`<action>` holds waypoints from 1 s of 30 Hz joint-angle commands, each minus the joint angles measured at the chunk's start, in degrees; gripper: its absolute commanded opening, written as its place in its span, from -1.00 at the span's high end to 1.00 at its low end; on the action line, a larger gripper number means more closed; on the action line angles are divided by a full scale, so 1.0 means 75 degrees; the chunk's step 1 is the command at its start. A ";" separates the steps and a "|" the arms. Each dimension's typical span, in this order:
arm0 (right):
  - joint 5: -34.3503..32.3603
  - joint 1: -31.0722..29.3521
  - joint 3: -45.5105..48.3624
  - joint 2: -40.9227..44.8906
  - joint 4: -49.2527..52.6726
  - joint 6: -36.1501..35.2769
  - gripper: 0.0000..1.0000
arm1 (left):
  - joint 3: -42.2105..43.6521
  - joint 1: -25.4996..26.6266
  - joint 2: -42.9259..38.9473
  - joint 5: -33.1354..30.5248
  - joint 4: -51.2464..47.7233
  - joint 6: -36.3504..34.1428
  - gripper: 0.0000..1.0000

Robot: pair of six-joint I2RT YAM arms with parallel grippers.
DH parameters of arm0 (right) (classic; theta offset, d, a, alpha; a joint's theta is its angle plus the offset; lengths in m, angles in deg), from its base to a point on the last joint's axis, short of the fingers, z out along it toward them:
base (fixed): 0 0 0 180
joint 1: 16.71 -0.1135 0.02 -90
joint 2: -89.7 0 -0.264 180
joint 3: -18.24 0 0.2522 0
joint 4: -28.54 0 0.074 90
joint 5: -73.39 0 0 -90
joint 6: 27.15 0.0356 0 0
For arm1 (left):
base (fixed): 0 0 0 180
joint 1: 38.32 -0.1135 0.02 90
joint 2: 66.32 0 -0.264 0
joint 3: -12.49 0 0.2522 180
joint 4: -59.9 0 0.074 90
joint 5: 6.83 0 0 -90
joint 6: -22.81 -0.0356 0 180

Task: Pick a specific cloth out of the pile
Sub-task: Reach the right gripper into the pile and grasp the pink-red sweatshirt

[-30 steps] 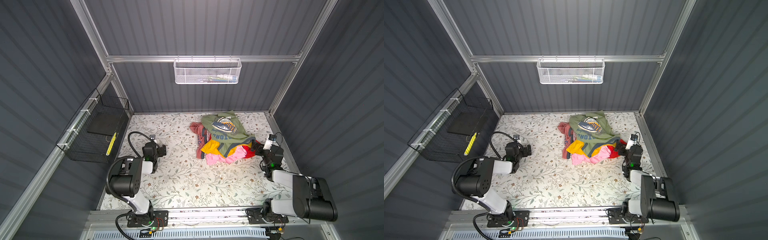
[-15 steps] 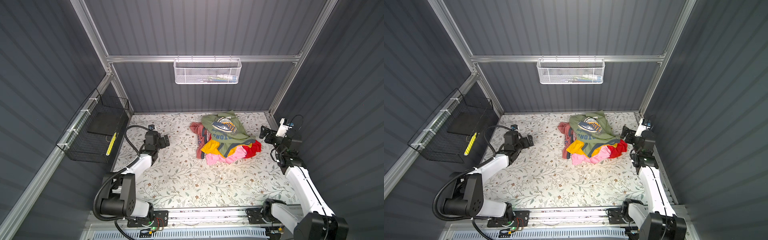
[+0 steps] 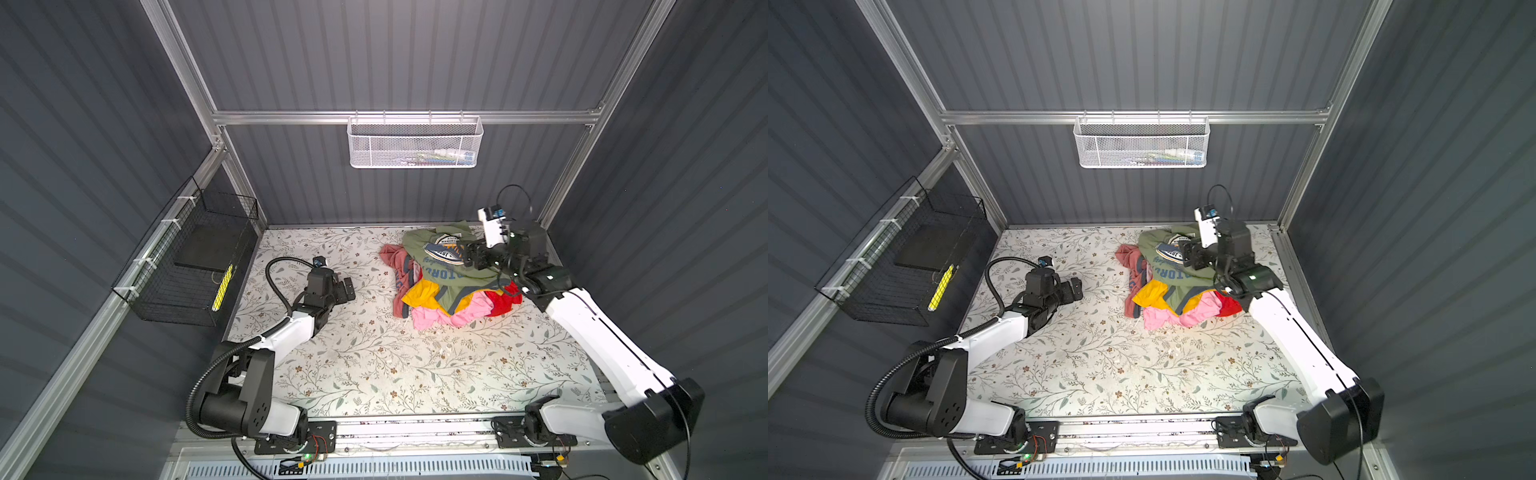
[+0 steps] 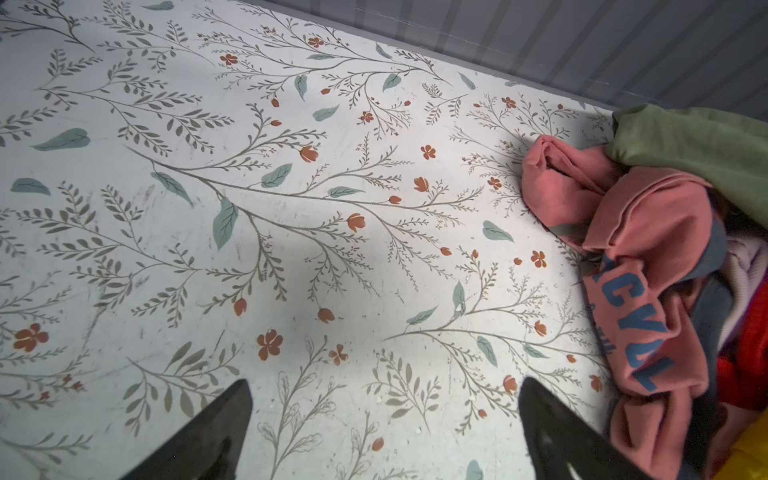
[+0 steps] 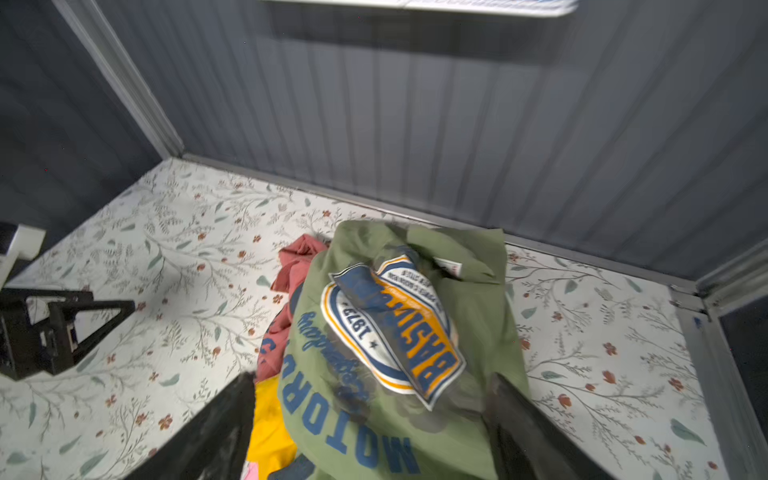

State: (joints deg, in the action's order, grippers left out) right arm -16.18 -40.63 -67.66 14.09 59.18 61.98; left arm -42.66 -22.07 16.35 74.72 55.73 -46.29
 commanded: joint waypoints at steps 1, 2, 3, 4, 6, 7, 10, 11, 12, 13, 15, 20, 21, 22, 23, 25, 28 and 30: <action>-0.0699 -0.0828 -0.0419 -0.0680 0.0993 -0.0678 -0.70 | -0.0007 0.0101 0.0292 0.0681 0.0121 0.0304 -1.00; -0.0785 -0.1084 -0.0564 -0.0944 0.1069 -0.0765 -0.70 | -0.0051 0.0177 0.0376 0.0837 0.0125 0.0345 -1.00; -0.0877 -0.1277 -0.0694 -0.1189 0.1135 -0.0828 -0.69 | -0.0096 0.0266 0.0462 0.0948 0.0139 0.0367 -1.00; -0.0962 -0.1471 -0.0858 -0.1481 0.1225 -0.0871 -0.67 | -0.0172 0.0401 0.0565 0.1014 0.0158 0.0378 -1.00; -0.0996 -0.1731 -0.1270 -0.2033 0.1520 -0.0915 -0.64 | -0.0376 0.0659 0.0814 0.1042 0.0141 0.0376 -1.00; -0.1006 -0.1850 -0.1531 -0.2341 0.1686 -0.0944 -0.62 | -0.0503 0.0774 0.0954 0.1044 0.0123 0.0369 -0.99; -0.1037 -0.2219 -0.2453 -0.3251 0.2284 -0.1066 -0.56 | -0.0745 0.0915 0.1261 0.1010 0.0113 0.0531 -1.00; -0.1036 -0.2347 -0.2752 -0.3550 0.2515 -0.1122 -0.54 | -0.0745 0.0915 0.1281 0.0946 0.0156 0.0666 -0.99; -0.1147 -0.2504 -0.3086 -0.3909 0.2764 -0.1205 -0.53 | -0.0680 0.0915 0.1269 0.0829 0.0206 0.0798 -1.00; -0.1336 -0.2656 -0.3405 -0.4296 0.2986 -0.1251 -0.50 | -0.0603 0.0916 0.1199 0.0652 0.0233 0.0899 -1.00; -0.1593 -0.2845 -0.3927 -0.4966 0.3349 -0.1296 -0.43 | -0.0431 0.0915 0.0998 0.0391 0.0206 0.0980 -1.00; -0.1992 -0.2916 -0.5201 -0.6436 0.4044 -0.1143 -0.26 | 0.0066 0.0915 0.0208 -0.0360 -0.0278 0.0953 -1.00; -0.2051 -0.2916 -0.5501 -0.6690 0.4186 -0.1128 -0.23 | 0.0162 0.0907 0.0034 -0.0461 -0.0369 0.0928 -1.00; -0.2132 -0.2916 -0.5779 -0.6947 0.4316 -0.1105 -0.20 | 0.0265 0.0910 -0.0138 -0.0570 -0.0464 0.0928 -1.00; -0.2230 -0.2916 -0.5969 -0.7145 0.4383 -0.1100 -0.17 | 0.0354 0.0904 -0.0283 -0.0669 -0.0545 0.0923 -1.00; -0.2409 -0.2916 -0.6360 -0.7600 0.4604 -0.1052 -0.12 | 0.0547 0.0904 -0.0595 -0.0879 -0.0661 0.0935 -1.00; -0.2666 -0.2905 -0.6794 -0.8103 0.4958 -0.1002 -0.09 | 0.0779 0.0901 -0.0961 -0.1062 -0.0766 0.0952 -1.00; -0.2900 -0.2892 -0.6953 -0.8323 0.5182 -0.0923 -0.12 | 0.0861 0.0904 -0.1132 -0.1120 -0.0874 0.0929 -1.00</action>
State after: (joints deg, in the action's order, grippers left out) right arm -33.95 -62.51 -117.34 -46.72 92.69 53.87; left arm -37.50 -15.05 9.58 68.84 51.84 -39.62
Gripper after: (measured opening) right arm 0.556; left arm 0.999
